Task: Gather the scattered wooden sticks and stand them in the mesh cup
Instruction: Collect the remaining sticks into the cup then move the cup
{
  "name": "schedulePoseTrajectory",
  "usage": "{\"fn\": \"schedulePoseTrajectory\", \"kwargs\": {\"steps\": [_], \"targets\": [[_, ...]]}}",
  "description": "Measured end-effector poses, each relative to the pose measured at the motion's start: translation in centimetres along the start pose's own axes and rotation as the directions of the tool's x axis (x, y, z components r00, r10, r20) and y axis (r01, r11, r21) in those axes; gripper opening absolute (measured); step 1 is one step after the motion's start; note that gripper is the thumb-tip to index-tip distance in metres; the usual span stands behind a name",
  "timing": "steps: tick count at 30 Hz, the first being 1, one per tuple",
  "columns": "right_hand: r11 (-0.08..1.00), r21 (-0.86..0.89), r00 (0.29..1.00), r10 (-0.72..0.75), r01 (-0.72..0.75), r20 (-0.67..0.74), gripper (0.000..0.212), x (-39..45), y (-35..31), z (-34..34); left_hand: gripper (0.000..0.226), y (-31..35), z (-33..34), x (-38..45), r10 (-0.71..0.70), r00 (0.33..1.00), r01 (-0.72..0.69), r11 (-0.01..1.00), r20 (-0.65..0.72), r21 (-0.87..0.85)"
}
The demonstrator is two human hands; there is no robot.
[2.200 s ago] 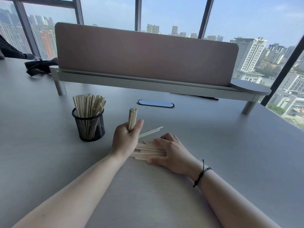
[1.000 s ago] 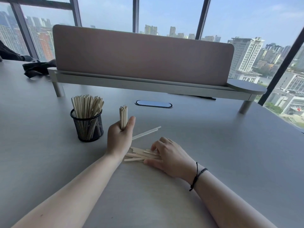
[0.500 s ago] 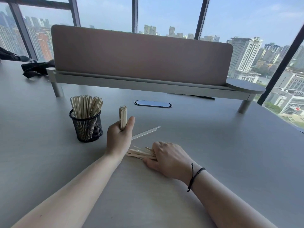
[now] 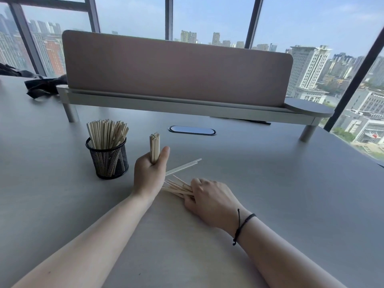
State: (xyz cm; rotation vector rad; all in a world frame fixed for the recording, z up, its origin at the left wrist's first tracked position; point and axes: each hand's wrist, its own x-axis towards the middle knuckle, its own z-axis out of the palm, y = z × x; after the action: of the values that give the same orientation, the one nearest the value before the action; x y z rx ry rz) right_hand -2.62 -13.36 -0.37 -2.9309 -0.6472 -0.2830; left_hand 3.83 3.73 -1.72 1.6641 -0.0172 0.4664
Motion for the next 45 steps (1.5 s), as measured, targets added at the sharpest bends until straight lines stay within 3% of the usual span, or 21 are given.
{"fn": "schedulePoseTrajectory", "kwargs": {"steps": [11,20,33,45], "targets": [[1.0,-0.017,1.0,0.006,-0.006,0.025,0.043,0.3,0.1,0.3,0.072,0.9,0.4,-1.0,0.021,1.0,-0.019,0.993,0.021,-0.116],[0.999,-0.037,0.999,-0.004,0.006,0.048,0.049,0.2,0.2,0.0,0.057,0.7,0.3,0.3,-0.173,0.978,0.134,0.949,-0.118,-0.284],[0.998,-0.031,0.998,-0.055,0.056,0.019,0.038,-0.1,-0.1,0.2,0.053,0.6,0.4,-0.4,-0.11,0.993,0.101,0.974,-0.034,-0.205],[0.992,0.118,0.996,0.056,-0.048,-0.066,0.034,-0.8,1.1,-0.4,0.053,1.4,-0.1,0.2,-0.137,0.982,0.093,0.952,-0.133,-0.292]]}}
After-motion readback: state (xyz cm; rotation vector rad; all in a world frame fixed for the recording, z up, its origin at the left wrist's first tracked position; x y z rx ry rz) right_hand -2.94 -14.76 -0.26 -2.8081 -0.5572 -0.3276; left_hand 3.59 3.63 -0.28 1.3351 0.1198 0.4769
